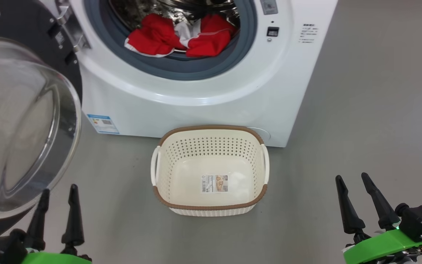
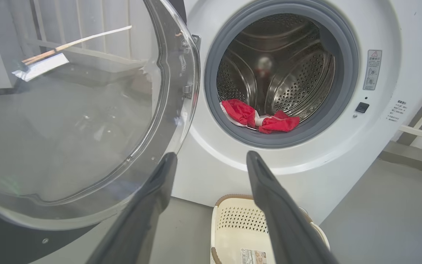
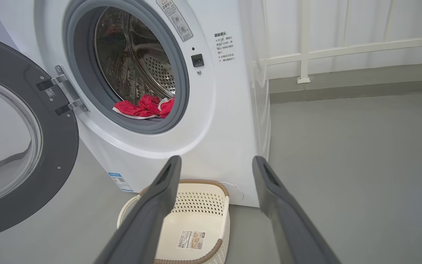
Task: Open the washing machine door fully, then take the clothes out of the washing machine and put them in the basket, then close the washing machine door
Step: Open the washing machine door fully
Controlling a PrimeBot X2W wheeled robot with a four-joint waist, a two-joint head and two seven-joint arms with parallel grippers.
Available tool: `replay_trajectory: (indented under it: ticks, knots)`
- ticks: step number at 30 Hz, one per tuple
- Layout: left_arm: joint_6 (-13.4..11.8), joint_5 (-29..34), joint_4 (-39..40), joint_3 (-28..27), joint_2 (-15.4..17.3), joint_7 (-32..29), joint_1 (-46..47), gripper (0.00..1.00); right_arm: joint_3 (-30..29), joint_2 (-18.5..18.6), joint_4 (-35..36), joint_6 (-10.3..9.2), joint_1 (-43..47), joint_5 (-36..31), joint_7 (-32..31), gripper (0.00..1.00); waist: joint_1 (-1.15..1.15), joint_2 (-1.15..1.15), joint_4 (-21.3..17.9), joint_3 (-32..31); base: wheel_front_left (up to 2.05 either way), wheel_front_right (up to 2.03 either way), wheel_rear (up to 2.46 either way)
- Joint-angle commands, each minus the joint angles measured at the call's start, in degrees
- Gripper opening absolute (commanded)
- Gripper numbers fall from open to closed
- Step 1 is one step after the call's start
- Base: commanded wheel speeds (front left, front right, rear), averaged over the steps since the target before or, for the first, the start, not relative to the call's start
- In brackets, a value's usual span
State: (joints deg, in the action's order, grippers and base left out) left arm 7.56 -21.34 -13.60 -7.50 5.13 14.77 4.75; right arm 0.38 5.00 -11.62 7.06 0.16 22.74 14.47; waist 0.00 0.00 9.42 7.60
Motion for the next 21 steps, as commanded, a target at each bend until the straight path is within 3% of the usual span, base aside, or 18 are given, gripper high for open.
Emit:
replay_trajectory:
  ticks: [1,21]
  knots:
    - [-0.1,-0.1,1.6,-1.4,1.8,0.2,-0.1,1.00,0.9,0.2,1.7,0.43,-0.1,-0.3,0.5,1.00,0.00,0.00,-1.3,-0.3,0.00,0.00,0.00]
    - [-0.1,-0.5,3.0,5.2,2.1,0.2,-0.5,1.00,-1.9,-0.5,2.7,0.43,0.4,-0.2,0.5,1.00,0.00,0.00,-7.6,0.1,0.00,0.00,0.00]
